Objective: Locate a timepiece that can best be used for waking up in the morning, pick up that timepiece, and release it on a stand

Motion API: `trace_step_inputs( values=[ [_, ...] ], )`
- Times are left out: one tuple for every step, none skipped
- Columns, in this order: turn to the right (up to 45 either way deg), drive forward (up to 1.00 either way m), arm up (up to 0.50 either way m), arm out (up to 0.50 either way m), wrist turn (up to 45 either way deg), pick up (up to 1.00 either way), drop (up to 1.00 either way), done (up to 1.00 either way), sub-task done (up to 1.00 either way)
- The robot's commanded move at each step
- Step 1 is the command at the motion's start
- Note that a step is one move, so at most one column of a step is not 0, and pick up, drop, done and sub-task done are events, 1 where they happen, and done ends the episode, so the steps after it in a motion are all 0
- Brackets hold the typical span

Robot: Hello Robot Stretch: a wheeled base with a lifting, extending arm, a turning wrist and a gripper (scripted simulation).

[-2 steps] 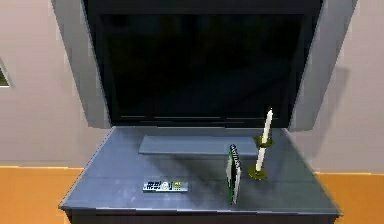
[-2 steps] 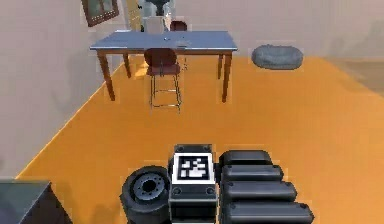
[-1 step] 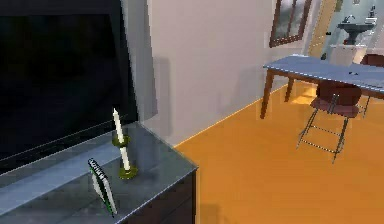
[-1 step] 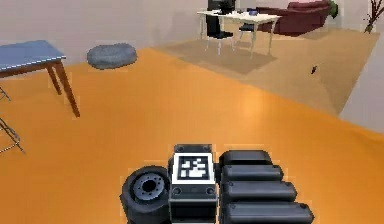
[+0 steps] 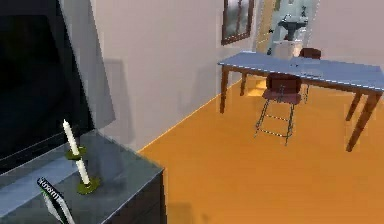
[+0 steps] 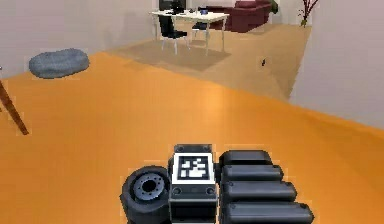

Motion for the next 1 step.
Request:
trace_step_inputs(
  values=[
    [-45.0,0.00,0.00,0.00,0.0,0.00,0.00,0.00,0.00]
  ],
)
